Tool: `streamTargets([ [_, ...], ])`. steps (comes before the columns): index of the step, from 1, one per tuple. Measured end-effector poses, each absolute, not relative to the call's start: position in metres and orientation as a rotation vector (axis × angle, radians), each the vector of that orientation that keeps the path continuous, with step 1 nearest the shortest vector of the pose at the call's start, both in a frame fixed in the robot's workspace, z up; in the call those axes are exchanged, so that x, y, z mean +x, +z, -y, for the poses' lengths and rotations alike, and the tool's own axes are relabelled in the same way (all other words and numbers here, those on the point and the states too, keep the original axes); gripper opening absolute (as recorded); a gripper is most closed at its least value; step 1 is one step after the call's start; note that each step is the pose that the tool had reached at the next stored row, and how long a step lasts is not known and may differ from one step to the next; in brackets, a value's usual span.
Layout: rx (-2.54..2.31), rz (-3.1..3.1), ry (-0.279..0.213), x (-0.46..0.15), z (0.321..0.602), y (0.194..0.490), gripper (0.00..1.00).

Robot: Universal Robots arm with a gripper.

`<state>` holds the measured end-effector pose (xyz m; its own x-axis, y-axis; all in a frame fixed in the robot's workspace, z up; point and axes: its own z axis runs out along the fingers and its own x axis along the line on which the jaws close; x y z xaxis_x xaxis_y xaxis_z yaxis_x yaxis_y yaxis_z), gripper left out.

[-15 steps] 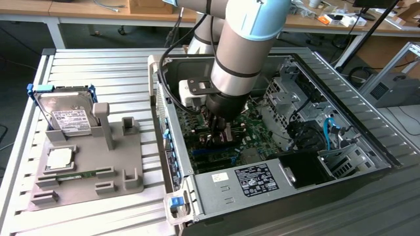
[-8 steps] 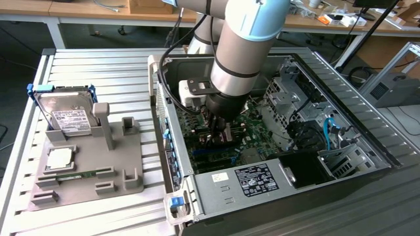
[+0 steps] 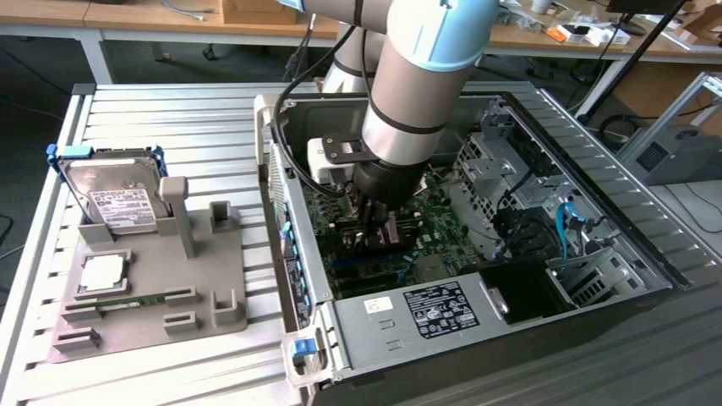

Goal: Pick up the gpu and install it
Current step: 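Insert the gpu into the slot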

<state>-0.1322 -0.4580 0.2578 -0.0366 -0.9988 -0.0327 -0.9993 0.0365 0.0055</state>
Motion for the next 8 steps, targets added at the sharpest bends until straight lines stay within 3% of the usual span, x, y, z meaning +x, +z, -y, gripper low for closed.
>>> streamTargets([
  [8,-2.173,-2.254,0.027,-0.1321,0.4573,0.2574,0.27],
])
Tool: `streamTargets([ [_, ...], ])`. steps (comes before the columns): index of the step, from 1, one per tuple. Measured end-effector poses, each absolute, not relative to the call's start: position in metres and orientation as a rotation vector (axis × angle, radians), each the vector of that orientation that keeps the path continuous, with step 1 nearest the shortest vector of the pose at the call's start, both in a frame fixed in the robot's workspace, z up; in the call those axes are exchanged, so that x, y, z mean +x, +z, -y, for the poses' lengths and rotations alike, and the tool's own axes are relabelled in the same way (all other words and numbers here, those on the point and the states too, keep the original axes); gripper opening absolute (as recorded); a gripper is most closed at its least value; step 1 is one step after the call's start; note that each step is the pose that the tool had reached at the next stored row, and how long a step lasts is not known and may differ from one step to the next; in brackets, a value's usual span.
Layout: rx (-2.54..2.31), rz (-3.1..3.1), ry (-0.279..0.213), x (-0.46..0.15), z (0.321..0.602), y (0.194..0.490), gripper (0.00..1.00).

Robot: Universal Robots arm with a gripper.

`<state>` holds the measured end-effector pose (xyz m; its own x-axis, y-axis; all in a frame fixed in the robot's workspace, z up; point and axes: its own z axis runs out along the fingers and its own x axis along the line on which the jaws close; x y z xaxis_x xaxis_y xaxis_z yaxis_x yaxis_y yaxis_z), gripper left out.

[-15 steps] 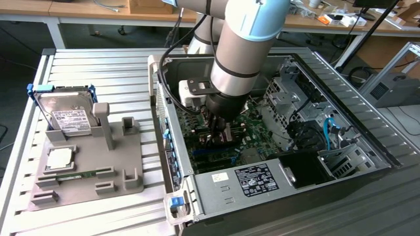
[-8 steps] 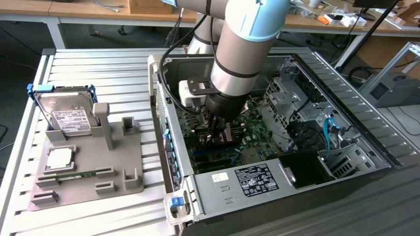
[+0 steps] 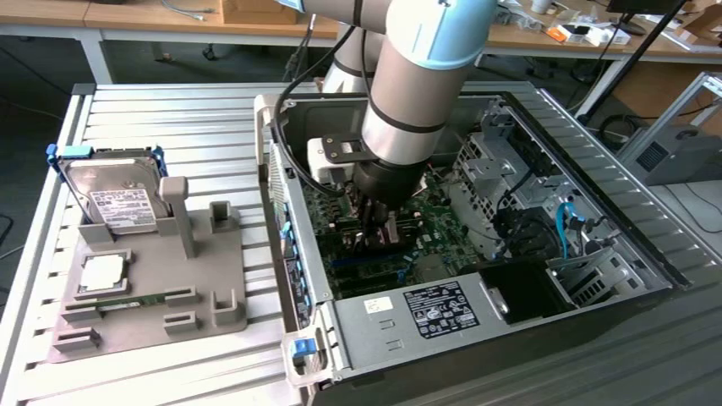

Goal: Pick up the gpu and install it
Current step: 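Insert the gpu into the slot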

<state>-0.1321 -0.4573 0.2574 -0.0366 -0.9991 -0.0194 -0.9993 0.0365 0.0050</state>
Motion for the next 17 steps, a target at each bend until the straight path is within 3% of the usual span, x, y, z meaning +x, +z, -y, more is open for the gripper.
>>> streamTargets([
  [17,-2.178,-2.259,0.015,-0.1321,0.4555,0.2577,0.27],
])
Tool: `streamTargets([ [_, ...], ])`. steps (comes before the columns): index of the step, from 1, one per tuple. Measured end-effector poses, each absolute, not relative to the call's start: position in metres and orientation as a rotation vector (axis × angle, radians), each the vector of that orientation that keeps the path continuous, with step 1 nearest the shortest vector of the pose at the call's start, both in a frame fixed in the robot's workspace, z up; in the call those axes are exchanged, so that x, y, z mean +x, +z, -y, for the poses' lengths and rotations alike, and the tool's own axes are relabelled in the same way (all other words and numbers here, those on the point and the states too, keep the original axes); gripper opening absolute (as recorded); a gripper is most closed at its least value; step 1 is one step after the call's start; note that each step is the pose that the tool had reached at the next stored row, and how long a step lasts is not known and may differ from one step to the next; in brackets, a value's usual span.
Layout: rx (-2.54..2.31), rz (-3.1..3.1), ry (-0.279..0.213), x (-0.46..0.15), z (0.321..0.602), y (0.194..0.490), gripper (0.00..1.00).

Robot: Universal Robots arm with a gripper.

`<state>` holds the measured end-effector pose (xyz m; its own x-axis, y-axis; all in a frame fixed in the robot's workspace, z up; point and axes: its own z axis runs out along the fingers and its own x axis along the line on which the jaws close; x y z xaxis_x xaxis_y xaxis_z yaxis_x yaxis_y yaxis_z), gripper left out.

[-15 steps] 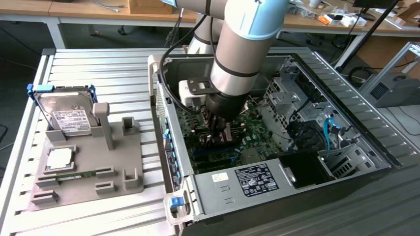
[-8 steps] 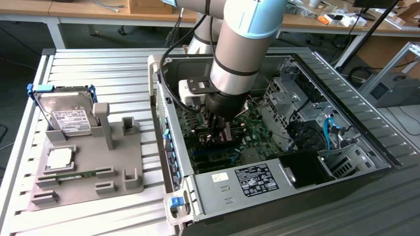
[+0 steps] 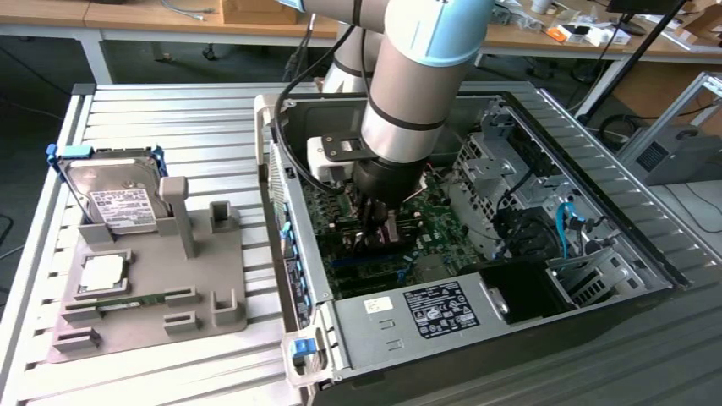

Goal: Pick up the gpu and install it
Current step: 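Insert the gpu into the slot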

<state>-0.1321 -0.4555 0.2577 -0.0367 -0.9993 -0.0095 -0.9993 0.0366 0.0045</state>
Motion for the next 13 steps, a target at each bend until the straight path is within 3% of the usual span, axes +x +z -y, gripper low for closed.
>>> streamTargets([
  [13,-2.178,-2.259,0.015,-0.1322,0.4556,0.2588,0.27],
])
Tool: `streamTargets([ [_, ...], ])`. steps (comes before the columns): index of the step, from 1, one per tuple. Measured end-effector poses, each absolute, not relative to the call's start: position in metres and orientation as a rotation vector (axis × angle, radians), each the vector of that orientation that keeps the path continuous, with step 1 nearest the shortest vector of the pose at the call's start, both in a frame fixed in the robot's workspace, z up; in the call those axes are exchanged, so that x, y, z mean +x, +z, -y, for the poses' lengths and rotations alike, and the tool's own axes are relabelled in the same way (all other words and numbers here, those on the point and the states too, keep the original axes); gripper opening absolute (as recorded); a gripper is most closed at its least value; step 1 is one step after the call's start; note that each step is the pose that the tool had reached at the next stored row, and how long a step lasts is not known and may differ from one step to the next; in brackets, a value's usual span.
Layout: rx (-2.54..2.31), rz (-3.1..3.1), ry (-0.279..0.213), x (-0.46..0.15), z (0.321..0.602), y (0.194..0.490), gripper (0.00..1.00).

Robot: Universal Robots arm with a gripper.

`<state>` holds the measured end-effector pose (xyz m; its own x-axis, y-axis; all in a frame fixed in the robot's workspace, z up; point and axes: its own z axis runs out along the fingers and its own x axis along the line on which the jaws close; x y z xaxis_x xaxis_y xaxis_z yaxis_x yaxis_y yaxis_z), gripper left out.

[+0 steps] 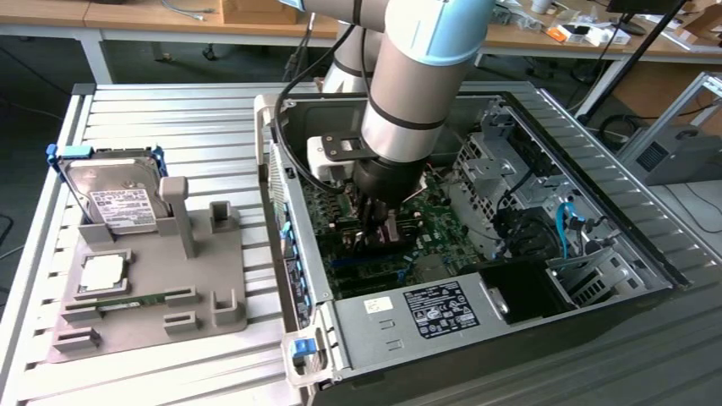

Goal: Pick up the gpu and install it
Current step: 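Insert the gpu into the slot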

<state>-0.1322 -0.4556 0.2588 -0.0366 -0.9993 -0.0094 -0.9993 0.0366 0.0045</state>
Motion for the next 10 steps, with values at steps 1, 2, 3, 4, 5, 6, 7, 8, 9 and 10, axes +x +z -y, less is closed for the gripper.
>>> streamTargets([
  [1,-2.178,-2.259,0.015,-0.1321,0.4555,0.2588,0.27],
  [2,-2.179,-2.26,0.014,-0.1321,0.4556,0.2589,0.27],
  [3,-2.181,-2.263,0.008,-0.1321,0.4555,0.259,0.27],
  [4,-2.184,-2.265,0.003,-0.1321,0.4555,0.259,0.27],
  [5,-2.184,-2.266,0.0,-0.1321,0.4555,0.2589,0.27],
  [6,-2.185,-2.266,0.0,-0.1321,0.4555,0.2589,0.27],
  [7,-2.184,-2.266,0.0,-0.1321,0.4554,0.2588,0.27],
  [8,-2.184,-2.266,0.0,-0.1322,0.4553,0.2587,0.27],
  [9,-2.184,-2.266,0.0,-0.1321,0.4553,0.2587,0.27],
  [10,-2.184,-2.266,0.0,-0.1321,0.4553,0.2585,0.27],
])
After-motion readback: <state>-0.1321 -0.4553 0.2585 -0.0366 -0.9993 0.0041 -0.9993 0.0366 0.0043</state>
